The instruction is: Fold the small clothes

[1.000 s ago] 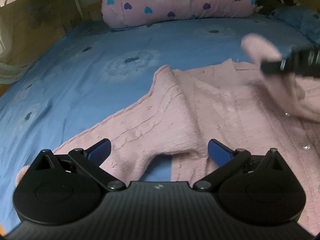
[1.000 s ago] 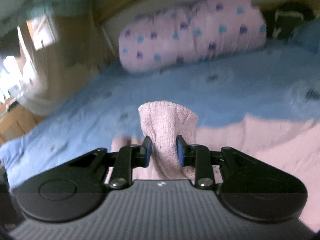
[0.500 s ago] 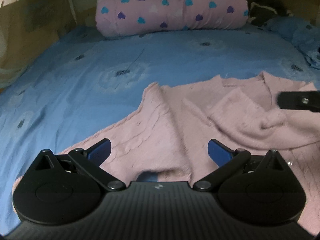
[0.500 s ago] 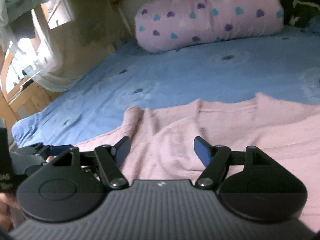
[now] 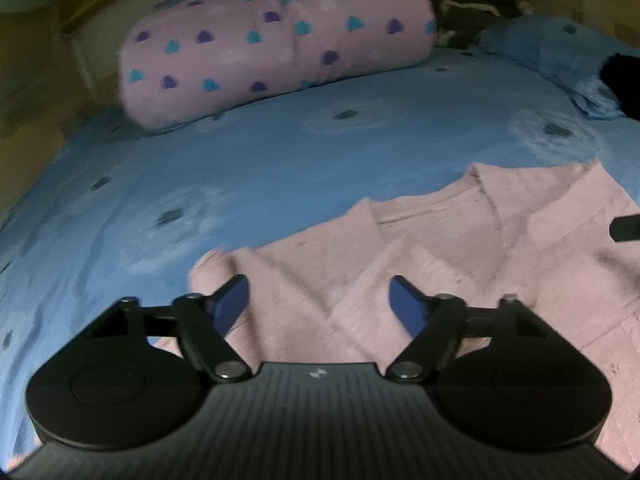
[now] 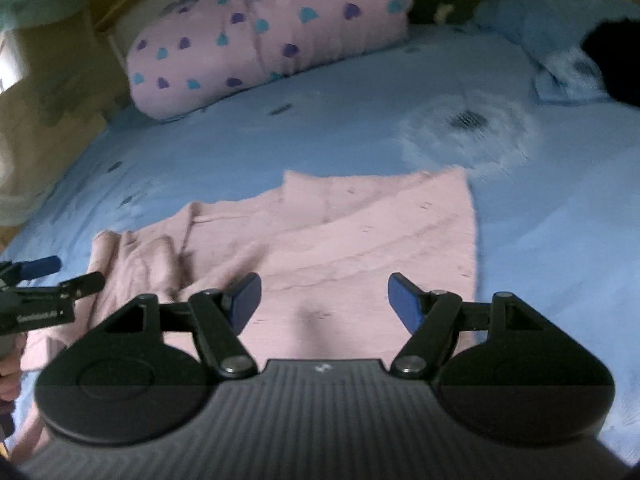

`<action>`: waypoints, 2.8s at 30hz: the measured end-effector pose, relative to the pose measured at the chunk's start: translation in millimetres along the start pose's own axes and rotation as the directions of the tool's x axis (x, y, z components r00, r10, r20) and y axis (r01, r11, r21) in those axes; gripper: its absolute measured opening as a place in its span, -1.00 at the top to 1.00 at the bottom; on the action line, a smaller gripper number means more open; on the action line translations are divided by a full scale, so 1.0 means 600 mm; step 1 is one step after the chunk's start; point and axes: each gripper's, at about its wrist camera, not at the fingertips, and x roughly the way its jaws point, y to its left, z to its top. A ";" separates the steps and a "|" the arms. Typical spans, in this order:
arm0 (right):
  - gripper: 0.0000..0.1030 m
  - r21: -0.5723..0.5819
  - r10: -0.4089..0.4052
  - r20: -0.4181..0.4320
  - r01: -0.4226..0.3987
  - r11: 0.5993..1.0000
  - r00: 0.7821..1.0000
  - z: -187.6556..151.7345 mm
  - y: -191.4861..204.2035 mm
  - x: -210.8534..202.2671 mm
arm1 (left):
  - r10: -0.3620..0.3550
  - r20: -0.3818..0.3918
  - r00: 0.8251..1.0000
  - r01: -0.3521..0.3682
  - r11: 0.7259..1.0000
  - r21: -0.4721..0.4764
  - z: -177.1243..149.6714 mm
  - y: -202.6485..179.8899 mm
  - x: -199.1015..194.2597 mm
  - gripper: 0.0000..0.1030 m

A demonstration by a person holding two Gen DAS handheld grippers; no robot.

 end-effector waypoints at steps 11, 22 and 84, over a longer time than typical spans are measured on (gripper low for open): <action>-0.39 0.027 -0.084 0.076 0.083 0.996 0.994 0.005 -0.043 -0.015 | -0.136 -0.101 0.986 0.145 0.985 0.090 0.029 -0.022 0.088 -0.25; -0.39 0.067 -0.153 0.107 0.146 0.987 0.982 0.013 -0.070 -0.011 | -0.224 -0.173 0.959 0.227 0.974 -0.001 0.033 -0.015 0.099 0.78; -0.39 0.000 -0.220 0.076 0.221 0.975 0.973 0.000 -0.070 0.000 | 0.003 -0.028 1.000 -0.010 0.961 -0.275 -0.049 0.065 -0.004 0.87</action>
